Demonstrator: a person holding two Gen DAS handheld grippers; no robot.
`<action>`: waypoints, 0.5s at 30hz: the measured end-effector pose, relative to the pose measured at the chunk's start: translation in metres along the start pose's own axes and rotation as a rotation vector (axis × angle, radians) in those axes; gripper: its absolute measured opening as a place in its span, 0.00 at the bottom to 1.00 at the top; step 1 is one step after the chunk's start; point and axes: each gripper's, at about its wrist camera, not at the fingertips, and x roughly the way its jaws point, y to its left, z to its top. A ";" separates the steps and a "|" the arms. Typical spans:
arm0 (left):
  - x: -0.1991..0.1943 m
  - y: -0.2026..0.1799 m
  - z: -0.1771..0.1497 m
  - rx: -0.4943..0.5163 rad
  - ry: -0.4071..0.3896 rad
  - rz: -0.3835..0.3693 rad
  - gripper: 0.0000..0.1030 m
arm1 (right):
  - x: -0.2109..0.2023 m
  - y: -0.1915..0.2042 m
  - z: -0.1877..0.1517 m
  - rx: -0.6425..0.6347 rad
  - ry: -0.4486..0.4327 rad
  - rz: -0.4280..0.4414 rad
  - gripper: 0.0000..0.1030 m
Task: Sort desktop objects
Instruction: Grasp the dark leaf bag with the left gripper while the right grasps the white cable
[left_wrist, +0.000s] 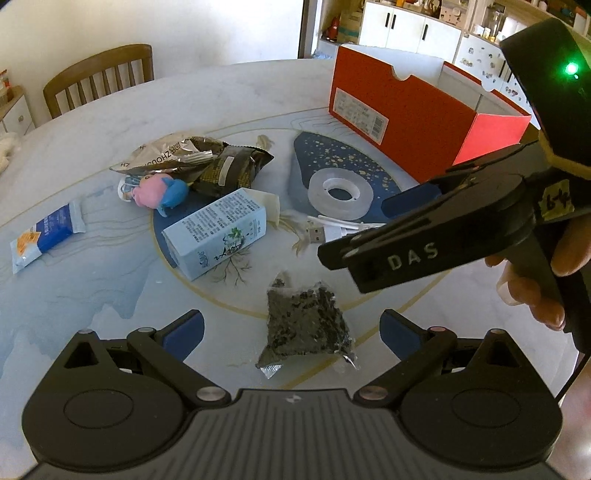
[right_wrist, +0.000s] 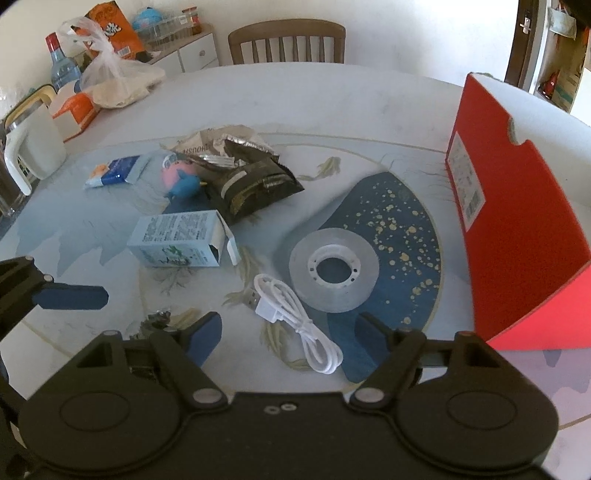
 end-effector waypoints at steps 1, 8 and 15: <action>0.001 0.000 0.000 0.000 0.000 0.001 0.98 | 0.002 0.001 0.000 -0.003 0.003 -0.003 0.72; 0.005 0.001 0.000 -0.004 0.011 0.008 0.89 | 0.005 0.012 0.000 -0.066 -0.011 -0.025 0.59; 0.008 0.000 -0.004 0.007 0.026 0.033 0.72 | 0.004 0.016 0.000 -0.090 -0.009 -0.038 0.46</action>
